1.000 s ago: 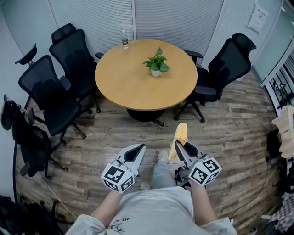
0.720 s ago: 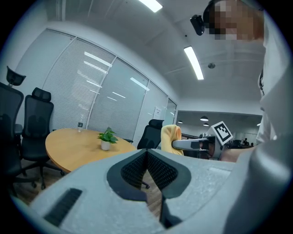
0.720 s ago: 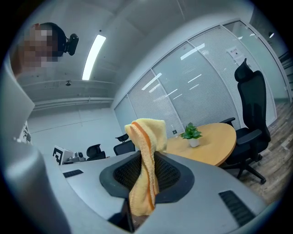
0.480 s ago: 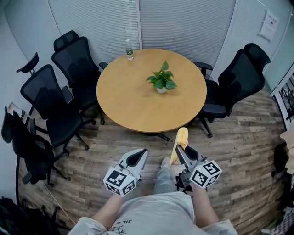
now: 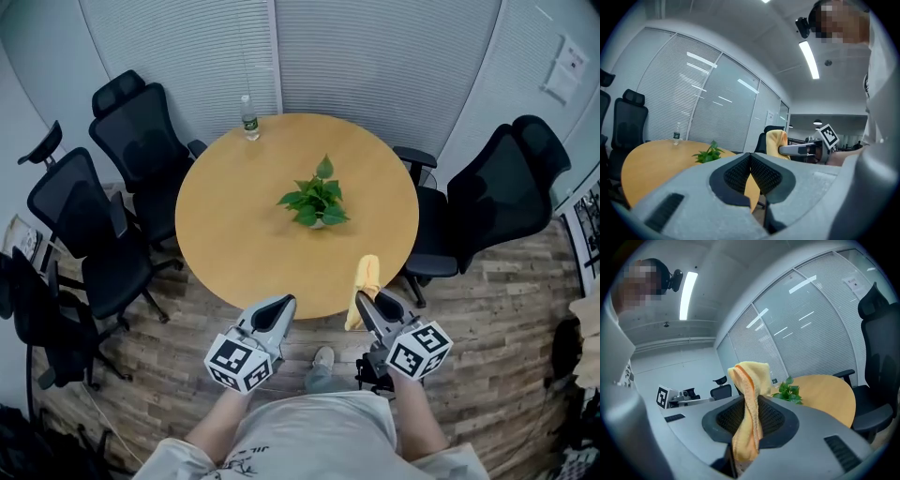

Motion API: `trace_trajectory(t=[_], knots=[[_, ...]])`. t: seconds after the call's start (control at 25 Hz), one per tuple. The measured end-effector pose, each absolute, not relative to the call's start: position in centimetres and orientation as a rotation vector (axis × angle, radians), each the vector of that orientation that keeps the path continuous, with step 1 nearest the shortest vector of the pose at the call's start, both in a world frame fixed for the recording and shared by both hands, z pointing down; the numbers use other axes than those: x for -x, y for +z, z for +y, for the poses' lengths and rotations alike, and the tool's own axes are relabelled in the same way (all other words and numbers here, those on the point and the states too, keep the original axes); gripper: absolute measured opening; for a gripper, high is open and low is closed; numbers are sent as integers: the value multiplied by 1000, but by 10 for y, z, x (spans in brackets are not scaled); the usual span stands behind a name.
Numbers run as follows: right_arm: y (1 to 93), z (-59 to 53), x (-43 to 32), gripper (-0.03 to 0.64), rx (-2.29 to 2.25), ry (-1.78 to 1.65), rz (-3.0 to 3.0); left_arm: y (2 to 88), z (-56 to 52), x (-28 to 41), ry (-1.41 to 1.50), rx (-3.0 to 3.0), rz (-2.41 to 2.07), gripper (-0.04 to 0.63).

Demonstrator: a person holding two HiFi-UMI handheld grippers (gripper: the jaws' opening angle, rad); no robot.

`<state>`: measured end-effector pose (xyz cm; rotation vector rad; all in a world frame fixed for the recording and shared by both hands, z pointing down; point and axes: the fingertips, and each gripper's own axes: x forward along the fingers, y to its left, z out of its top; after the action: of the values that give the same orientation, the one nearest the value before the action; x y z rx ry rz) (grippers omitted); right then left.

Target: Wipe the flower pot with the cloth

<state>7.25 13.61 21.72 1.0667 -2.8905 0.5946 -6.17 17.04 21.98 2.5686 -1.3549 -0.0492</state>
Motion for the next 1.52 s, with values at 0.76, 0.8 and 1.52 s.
trace_trajectory(t=[0.76, 0.8, 1.52], knots=[[233, 4, -86, 72, -1018, 702, -2879, 224, 49, 58, -46, -2513, -1428, 11], [234, 1, -85, 72, -1025, 705, -2873, 226, 45, 60, -38, -2514, -1422, 11], [293, -82, -84, 72, -1179, 883, -2729, 309, -35, 96, 146, -2504, -1314, 11]])
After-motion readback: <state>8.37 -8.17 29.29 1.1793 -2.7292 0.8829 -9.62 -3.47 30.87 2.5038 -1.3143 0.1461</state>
